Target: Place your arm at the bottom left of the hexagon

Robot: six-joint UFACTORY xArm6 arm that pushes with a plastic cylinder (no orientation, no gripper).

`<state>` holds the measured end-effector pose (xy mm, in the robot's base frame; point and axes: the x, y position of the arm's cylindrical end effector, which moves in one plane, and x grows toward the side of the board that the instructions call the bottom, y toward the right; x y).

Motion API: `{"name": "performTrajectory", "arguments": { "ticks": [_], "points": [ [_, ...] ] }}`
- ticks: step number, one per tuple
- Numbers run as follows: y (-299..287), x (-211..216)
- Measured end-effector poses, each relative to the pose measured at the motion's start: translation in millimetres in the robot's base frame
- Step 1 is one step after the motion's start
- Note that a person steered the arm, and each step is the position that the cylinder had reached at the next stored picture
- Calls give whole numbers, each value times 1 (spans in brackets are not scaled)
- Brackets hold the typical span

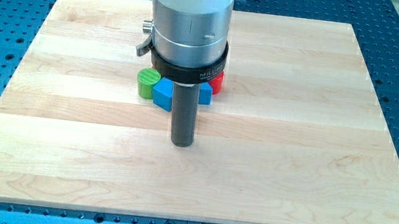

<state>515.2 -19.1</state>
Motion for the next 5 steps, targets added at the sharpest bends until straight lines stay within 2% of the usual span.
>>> {"name": "performTrajectory", "arguments": {
  "ticks": [5],
  "points": [
    [3, -2]
  ]
}}
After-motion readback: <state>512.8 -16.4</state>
